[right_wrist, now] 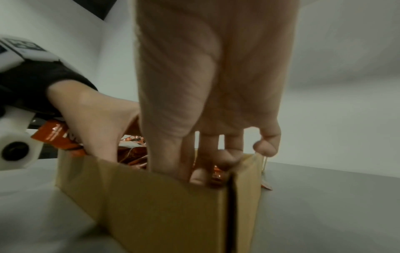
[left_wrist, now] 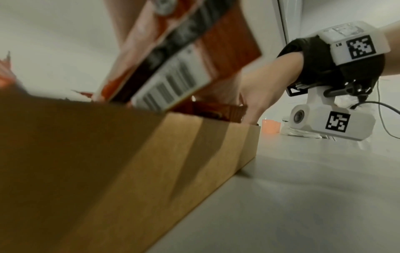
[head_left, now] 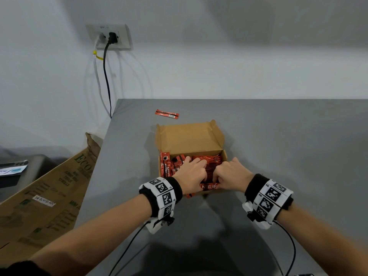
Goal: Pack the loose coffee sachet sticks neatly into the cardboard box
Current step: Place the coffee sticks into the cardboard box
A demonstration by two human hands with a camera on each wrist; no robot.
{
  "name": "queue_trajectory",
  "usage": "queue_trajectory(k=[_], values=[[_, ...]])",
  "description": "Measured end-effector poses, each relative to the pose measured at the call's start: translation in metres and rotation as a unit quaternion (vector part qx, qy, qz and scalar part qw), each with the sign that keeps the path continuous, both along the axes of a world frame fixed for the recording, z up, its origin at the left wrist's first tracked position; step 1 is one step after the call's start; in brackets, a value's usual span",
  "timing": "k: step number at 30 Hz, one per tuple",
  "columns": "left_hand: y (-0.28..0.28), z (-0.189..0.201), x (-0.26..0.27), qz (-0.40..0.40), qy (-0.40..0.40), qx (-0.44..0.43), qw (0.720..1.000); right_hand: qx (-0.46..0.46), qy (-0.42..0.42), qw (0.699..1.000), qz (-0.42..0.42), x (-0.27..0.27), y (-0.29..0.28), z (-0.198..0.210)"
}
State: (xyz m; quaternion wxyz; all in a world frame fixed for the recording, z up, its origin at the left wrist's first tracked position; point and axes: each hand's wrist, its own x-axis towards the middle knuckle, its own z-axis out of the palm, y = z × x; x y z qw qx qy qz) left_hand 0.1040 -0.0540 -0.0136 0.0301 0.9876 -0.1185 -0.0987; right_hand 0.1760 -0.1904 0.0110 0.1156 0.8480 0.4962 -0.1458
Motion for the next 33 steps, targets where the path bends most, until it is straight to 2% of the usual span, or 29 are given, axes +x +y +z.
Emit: queue_trajectory(k=[7, 15, 21, 26, 33], values=[[0.003, -0.009, 0.003, -0.004, -0.011, -0.017, 1.0, 0.003, 0.008, 1.0, -0.013, 0.001, 0.006, -0.003], [0.015, 0.003, 0.005, -0.002, 0.018, -0.1, 0.995, 0.031, -0.024, 0.998, -0.05, 0.0, 0.004, -0.01], [0.003, 0.002, 0.006, 0.003, -0.018, -0.074, 0.997, 0.062, -0.033, 0.994, -0.086, -0.003, 0.003, -0.017], [0.0, -0.003, 0.005, 0.027, -0.01, -0.085, 0.996, 0.081, 0.012, 0.991, -0.11, 0.002, -0.005, -0.008], [0.0, -0.003, 0.004, 0.022, -0.021, -0.088, 0.996, 0.041, -0.022, 0.995, -0.089, 0.004, -0.016, -0.005]])
